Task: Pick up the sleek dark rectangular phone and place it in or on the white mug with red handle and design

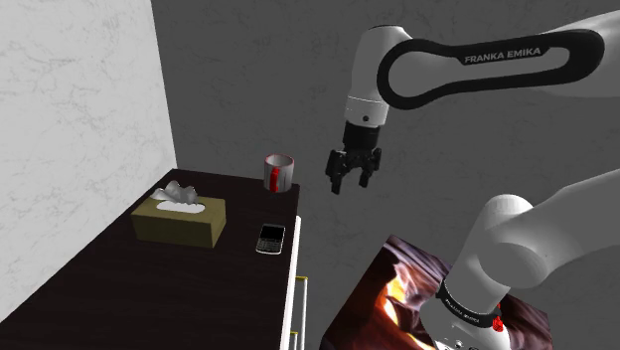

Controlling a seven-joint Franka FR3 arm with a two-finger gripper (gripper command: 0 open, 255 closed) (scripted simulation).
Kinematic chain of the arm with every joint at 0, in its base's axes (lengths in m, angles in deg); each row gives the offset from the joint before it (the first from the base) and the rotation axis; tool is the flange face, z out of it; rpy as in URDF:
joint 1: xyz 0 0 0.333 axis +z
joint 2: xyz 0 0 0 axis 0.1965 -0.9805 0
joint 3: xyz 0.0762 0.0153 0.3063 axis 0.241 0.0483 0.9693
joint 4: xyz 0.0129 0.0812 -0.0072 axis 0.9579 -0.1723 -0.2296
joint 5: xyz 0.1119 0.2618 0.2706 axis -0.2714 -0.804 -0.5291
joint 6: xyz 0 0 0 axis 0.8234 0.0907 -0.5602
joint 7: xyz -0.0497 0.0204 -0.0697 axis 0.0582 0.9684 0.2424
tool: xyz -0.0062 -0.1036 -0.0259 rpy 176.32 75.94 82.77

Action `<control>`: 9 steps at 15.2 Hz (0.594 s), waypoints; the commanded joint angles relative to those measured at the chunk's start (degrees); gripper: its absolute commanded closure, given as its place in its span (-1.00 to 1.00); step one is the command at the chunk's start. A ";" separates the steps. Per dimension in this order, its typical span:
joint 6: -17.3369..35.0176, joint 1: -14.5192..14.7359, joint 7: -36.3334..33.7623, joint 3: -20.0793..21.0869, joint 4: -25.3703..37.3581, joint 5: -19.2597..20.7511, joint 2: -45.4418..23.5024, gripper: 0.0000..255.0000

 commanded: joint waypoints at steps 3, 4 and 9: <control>7.79 -0.47 -9.72 5.49 0.22 -2.45 -6.04 -1.00; 9.69 -0.69 -12.09 6.80 0.56 -2.75 -7.82 -1.00; 18.78 -2.57 -24.54 13.08 3.81 -2.07 -18.06 -1.00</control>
